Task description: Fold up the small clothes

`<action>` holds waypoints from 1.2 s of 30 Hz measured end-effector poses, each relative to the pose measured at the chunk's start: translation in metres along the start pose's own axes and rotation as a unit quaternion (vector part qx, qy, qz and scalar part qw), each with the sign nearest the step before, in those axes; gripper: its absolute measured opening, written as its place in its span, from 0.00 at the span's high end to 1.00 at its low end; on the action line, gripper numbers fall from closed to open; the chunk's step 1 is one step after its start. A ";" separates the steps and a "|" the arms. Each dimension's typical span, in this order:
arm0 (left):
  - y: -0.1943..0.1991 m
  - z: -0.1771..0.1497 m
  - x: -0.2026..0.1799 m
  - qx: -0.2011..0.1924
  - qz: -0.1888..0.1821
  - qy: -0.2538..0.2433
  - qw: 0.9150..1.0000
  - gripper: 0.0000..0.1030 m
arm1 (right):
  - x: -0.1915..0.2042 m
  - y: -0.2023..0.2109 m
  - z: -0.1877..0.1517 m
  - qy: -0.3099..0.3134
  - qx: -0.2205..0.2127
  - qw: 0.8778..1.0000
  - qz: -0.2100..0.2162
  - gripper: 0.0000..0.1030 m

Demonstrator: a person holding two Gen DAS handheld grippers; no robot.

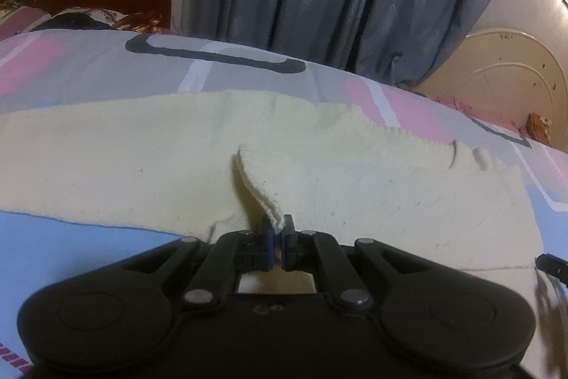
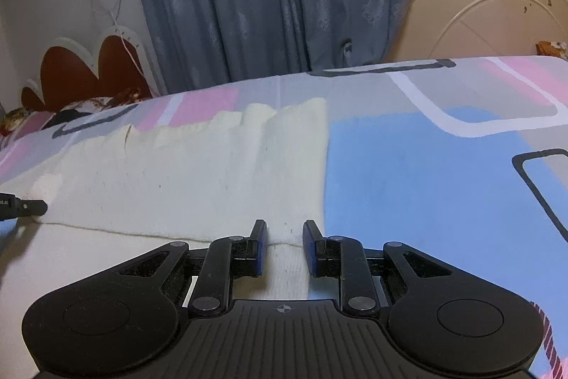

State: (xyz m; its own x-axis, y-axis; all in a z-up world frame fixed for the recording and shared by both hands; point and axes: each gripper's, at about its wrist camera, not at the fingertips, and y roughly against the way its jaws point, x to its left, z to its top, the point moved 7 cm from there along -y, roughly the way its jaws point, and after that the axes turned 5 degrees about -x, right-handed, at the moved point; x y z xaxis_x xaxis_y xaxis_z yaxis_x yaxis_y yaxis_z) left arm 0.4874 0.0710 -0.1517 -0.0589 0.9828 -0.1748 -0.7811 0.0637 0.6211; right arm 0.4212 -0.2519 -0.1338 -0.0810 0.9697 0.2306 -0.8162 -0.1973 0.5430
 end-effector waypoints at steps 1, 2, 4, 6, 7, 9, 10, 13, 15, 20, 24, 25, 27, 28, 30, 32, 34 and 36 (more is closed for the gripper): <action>-0.001 -0.001 -0.001 0.004 -0.002 -0.007 1.000 0.96 | 0.000 0.000 0.001 -0.001 0.001 1.000 0.001 0.77; -0.001 0.000 0.000 0.004 -0.003 -0.013 1.000 0.92 | -0.001 0.000 0.002 -0.002 0.002 1.000 0.003 0.77; 0.009 0.005 0.007 -0.011 0.012 -0.011 1.000 0.77 | -0.001 0.002 0.005 -0.003 0.001 1.000 0.004 0.77; 0.024 0.012 0.016 -0.042 0.043 -0.008 0.998 0.78 | 0.000 0.011 0.012 -0.006 -0.015 1.000 0.011 0.77; 0.029 0.016 0.017 -0.054 0.055 -0.004 0.997 0.78 | 0.001 0.012 0.017 -0.003 -0.021 1.000 0.013 0.77; 0.028 0.023 0.002 -0.058 0.039 -0.010 0.998 0.75 | 0.007 0.006 0.024 0.004 -0.026 0.999 0.019 0.77; 0.024 0.025 -0.011 -0.055 0.031 -0.027 0.998 0.73 | 0.012 -0.001 0.027 0.007 -0.020 0.999 0.024 0.77; 0.005 0.023 -0.051 -0.042 0.008 -0.081 0.996 0.42 | 0.038 -0.024 0.037 0.029 -0.019 0.998 0.048 0.77; -0.008 0.019 -0.063 -0.037 0.012 -0.110 0.993 0.40 | 0.056 -0.040 0.039 0.054 -0.014 0.996 0.064 0.77; -0.026 0.011 -0.029 -0.017 0.022 -0.094 0.995 0.44 | 0.045 -0.069 0.043 0.090 -0.005 0.994 0.055 0.77; -0.025 0.007 -0.024 -0.027 0.023 -0.109 0.993 0.40 | -0.032 -0.086 0.061 0.005 -0.002 1.000 -0.024 0.77; -0.025 0.006 -0.026 -0.032 0.027 -0.113 0.993 0.39 | -0.037 -0.090 0.061 0.012 0.003 0.999 -0.029 0.77; -0.025 0.006 -0.029 -0.036 0.030 -0.114 0.992 0.39 | -0.037 -0.092 0.065 0.026 0.002 0.999 -0.022 0.77; -0.023 0.010 -0.030 -0.039 0.030 -0.108 0.993 0.39 | -0.034 -0.088 0.068 0.030 -0.006 0.999 -0.023 0.77; -0.016 0.019 -0.036 -0.056 0.027 -0.097 0.993 0.38 | -0.026 -0.079 0.076 0.037 -0.037 0.999 -0.013 0.77; -0.020 0.025 -0.047 -0.055 0.022 -0.103 0.993 0.36 | -0.017 -0.084 0.078 0.043 -0.037 0.998 0.000 0.77; -0.031 0.023 -0.051 -0.038 0.028 -0.117 0.992 0.36 | -0.006 -0.096 0.075 0.063 -0.018 0.998 0.016 0.79; -0.040 0.016 -0.044 -0.025 0.030 -0.116 0.992 0.29 | -0.012 -0.109 0.071 0.077 -0.001 0.997 -0.014 0.90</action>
State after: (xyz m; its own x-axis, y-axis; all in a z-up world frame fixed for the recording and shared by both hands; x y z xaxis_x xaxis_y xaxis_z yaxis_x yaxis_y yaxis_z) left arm 0.5314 0.0284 -0.1570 0.0339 0.9983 0.0466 -0.8113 0.0003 0.5846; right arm 0.5519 -0.2526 -0.1391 -0.1441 0.9856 0.0883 -0.8211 -0.1689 0.5452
